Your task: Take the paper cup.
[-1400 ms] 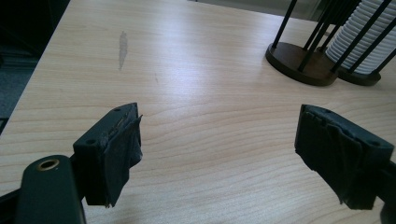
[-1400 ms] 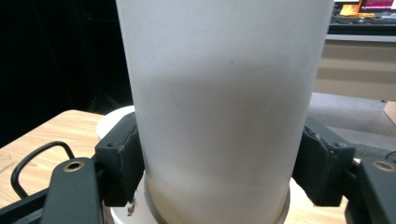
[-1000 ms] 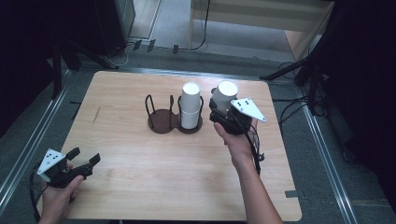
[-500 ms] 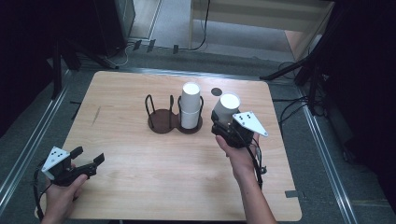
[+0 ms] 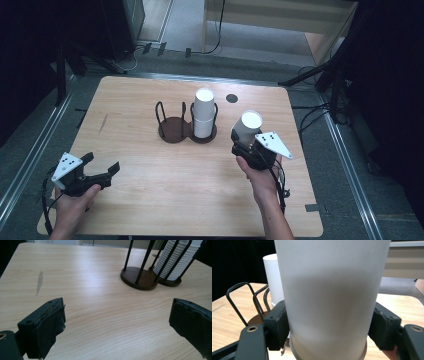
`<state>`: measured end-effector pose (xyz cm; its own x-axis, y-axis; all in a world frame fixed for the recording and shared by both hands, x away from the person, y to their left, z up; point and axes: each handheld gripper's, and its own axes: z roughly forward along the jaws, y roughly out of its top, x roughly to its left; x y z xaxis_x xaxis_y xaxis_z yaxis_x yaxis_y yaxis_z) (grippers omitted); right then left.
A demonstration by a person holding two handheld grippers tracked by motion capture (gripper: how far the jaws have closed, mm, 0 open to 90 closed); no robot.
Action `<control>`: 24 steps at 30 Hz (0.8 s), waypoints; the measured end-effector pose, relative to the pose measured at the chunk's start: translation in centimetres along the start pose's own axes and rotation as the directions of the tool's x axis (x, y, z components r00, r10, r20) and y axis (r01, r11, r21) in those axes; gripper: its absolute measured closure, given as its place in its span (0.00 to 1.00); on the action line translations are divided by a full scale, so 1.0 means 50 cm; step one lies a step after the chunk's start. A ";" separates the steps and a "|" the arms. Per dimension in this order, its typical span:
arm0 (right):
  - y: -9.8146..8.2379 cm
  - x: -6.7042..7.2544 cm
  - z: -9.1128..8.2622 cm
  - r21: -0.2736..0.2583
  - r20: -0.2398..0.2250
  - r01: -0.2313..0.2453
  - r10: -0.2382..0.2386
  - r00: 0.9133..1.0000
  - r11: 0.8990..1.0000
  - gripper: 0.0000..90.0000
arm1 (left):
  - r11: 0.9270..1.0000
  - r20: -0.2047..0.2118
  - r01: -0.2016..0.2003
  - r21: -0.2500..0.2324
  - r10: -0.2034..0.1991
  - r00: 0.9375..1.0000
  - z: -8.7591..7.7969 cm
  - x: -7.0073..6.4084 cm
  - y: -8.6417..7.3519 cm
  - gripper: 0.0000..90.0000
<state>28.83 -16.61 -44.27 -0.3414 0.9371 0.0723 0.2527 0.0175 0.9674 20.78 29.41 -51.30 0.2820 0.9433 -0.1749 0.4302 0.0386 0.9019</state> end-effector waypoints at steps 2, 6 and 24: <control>-0.003 -0.001 -0.003 0.000 -0.005 -0.007 0.007 1.000 1.000 0.30 | 1.000 0.007 0.003 -0.002 -0.002 1.000 0.001 -0.006 0.007 0.00; -0.013 -0.001 -0.010 0.006 -0.015 -0.009 0.009 1.000 1.000 0.30 | 1.000 0.012 -0.007 -0.004 0.007 1.000 0.004 -0.015 0.015 0.00; -0.047 0.001 -0.018 0.021 -0.050 -0.009 0.010 0.999 1.000 0.30 | 0.999 0.107 -0.020 -0.030 0.023 0.994 0.056 -0.096 0.077 0.00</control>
<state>27.42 -16.94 -46.30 -0.3840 0.9186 0.0937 0.2748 0.0168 0.9613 23.48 24.13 -48.11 0.3822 0.9033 -0.1949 0.3986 0.0292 0.9167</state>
